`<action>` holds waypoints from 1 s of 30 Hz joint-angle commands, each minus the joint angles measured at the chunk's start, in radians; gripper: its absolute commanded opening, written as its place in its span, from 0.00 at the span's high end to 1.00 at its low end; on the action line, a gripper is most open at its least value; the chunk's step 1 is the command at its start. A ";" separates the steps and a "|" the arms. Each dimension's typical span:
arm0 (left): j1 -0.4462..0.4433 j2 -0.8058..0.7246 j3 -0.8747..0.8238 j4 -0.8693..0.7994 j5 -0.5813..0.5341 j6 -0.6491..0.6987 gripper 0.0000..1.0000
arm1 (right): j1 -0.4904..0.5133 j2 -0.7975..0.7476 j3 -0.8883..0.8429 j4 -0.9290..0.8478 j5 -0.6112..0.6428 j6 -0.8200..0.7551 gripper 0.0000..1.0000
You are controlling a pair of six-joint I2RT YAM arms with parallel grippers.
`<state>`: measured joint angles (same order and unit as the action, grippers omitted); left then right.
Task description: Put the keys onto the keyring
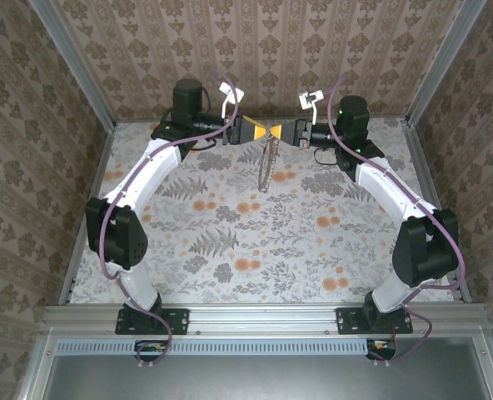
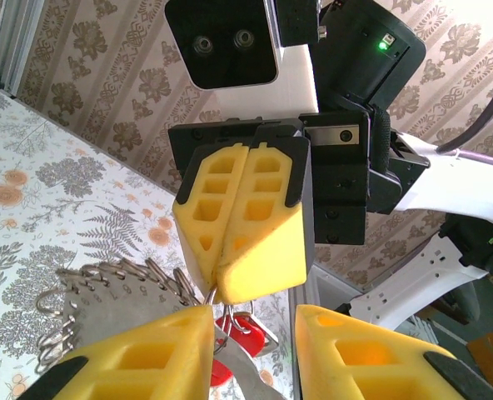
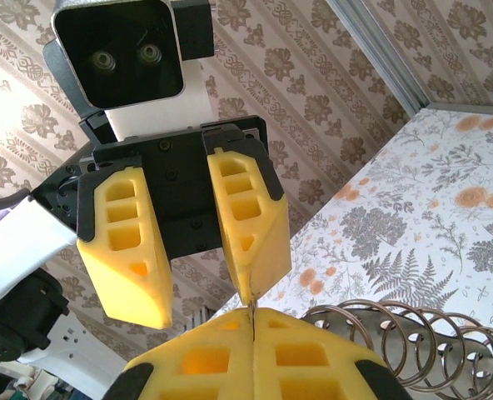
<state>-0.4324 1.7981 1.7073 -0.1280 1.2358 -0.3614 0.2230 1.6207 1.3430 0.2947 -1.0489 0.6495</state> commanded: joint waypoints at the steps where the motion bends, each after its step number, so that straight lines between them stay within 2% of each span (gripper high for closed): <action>1: -0.011 0.018 0.034 -0.008 0.030 0.027 0.68 | -0.003 -0.004 0.011 0.026 -0.019 -0.011 1.00; 13: -0.017 0.052 0.046 -0.008 0.019 0.025 0.66 | -0.003 0.000 0.006 0.035 -0.019 -0.008 1.00; 30: -0.017 0.058 0.058 0.013 -0.001 0.011 0.68 | -0.002 -0.002 -0.004 0.031 -0.020 -0.015 1.00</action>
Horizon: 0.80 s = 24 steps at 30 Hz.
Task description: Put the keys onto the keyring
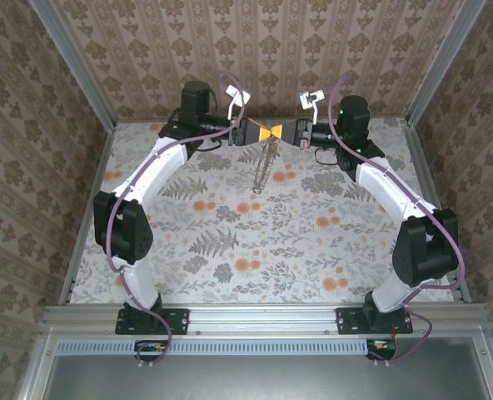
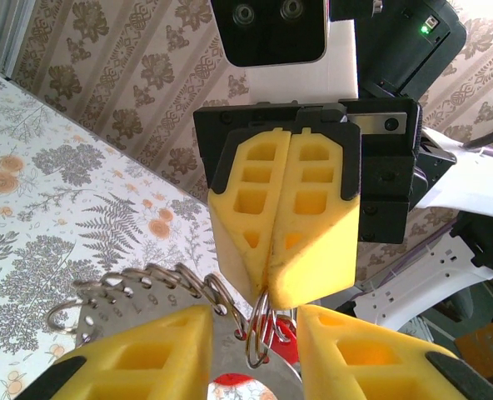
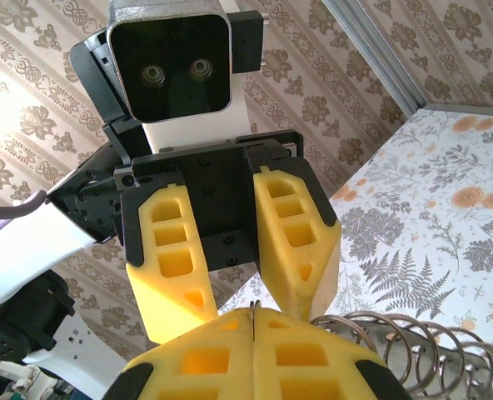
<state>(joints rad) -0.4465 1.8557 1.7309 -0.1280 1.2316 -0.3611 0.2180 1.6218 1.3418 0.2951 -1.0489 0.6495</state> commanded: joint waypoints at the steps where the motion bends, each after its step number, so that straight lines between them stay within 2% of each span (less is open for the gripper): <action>1: -0.003 -0.001 0.033 0.016 0.001 0.010 0.68 | 0.002 -0.001 -0.004 0.030 -0.019 -0.016 1.00; 7: -0.003 -0.009 0.032 0.028 -0.006 0.006 0.68 | 0.002 0.002 -0.007 0.028 -0.017 -0.019 1.00; 12: -0.003 -0.013 0.027 0.034 -0.006 0.006 0.73 | 0.003 0.006 -0.007 0.024 -0.015 -0.023 1.00; 24: -0.002 -0.040 -0.006 0.068 -0.018 -0.007 0.74 | 0.003 0.015 -0.008 0.015 -0.010 -0.031 1.00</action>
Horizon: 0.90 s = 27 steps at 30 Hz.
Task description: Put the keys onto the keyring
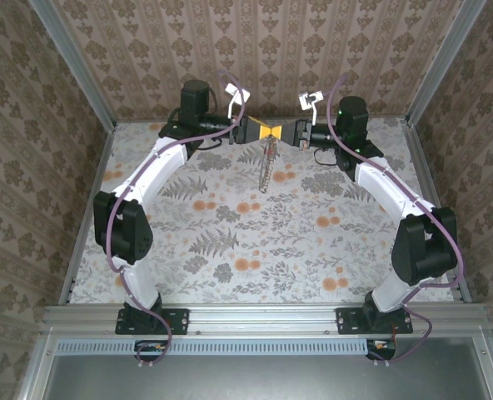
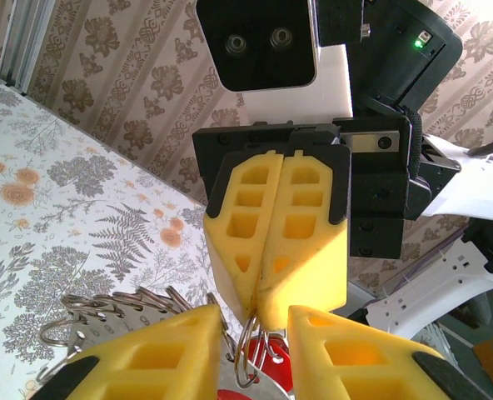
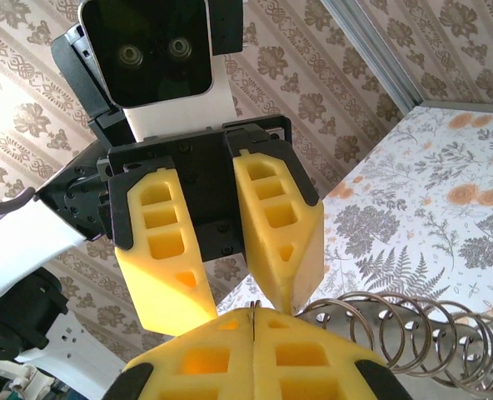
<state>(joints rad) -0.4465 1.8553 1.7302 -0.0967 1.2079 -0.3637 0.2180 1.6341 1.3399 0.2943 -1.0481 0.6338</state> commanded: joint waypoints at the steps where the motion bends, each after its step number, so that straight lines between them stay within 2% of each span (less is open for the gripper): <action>1: -0.002 -0.041 -0.007 0.039 0.007 -0.005 0.75 | 0.002 0.003 -0.005 0.017 -0.010 -0.015 1.00; 7: -0.003 -0.043 -0.018 0.041 0.019 -0.004 0.78 | 0.003 0.006 -0.005 0.013 -0.004 -0.017 1.00; 15: -0.003 -0.048 -0.036 -0.006 0.027 0.038 0.74 | 0.001 0.008 -0.004 0.014 0.000 -0.016 1.00; 20: -0.003 -0.054 -0.044 -0.002 0.024 0.041 0.77 | -0.001 0.009 -0.006 0.014 -0.001 -0.016 1.00; 27: -0.003 -0.056 -0.049 0.038 0.012 0.013 0.86 | -0.001 0.009 -0.009 0.015 -0.004 -0.018 1.00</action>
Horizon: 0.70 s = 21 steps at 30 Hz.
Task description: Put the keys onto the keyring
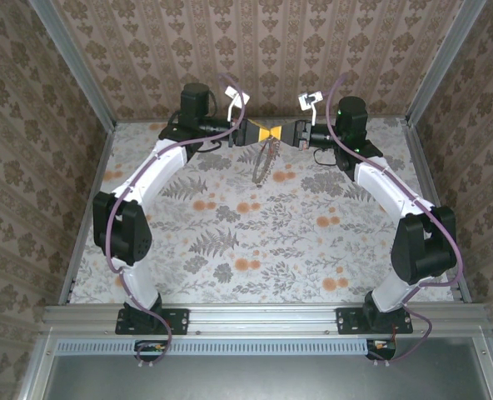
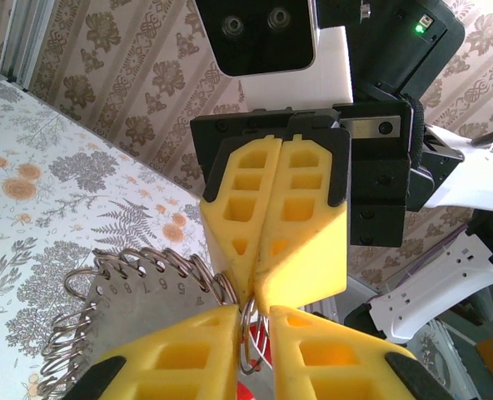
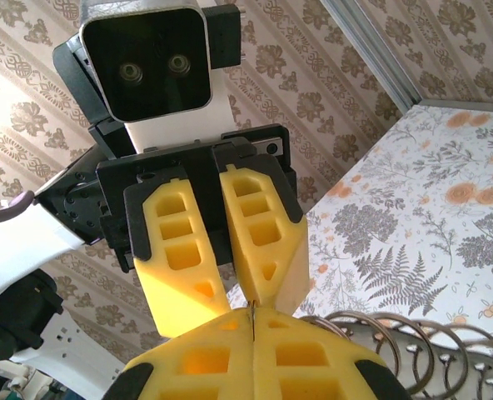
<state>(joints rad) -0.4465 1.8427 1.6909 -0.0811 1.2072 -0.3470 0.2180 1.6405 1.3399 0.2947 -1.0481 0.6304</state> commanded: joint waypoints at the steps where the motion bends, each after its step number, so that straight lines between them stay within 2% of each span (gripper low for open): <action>1: -0.003 -0.043 -0.010 0.031 0.011 -0.012 0.89 | 0.000 0.002 -0.008 0.015 -0.006 -0.015 1.00; 5: -0.003 -0.044 -0.011 0.051 0.012 -0.021 1.00 | 0.000 0.000 -0.009 0.021 -0.006 -0.009 1.00; 11: -0.003 -0.055 -0.041 0.124 -0.011 -0.067 1.00 | -0.002 -0.008 -0.008 0.020 -0.002 -0.001 1.00; 12: -0.003 -0.061 -0.051 0.140 -0.028 -0.082 1.00 | -0.003 -0.012 -0.010 0.018 0.002 0.002 0.93; 14: -0.004 -0.070 -0.066 0.176 -0.055 -0.115 1.00 | -0.016 -0.034 -0.031 0.028 0.031 0.012 0.71; 16: -0.003 -0.075 -0.079 0.219 -0.065 -0.152 1.00 | -0.033 -0.062 -0.060 0.050 0.052 0.030 0.60; 21: -0.003 -0.080 -0.086 0.281 -0.070 -0.206 1.00 | -0.072 -0.134 -0.160 0.128 0.116 0.088 0.54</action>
<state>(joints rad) -0.4496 1.8221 1.6093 0.0982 1.1431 -0.4957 0.1608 1.5711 1.2194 0.3416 -0.9817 0.6785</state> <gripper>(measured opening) 0.044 0.455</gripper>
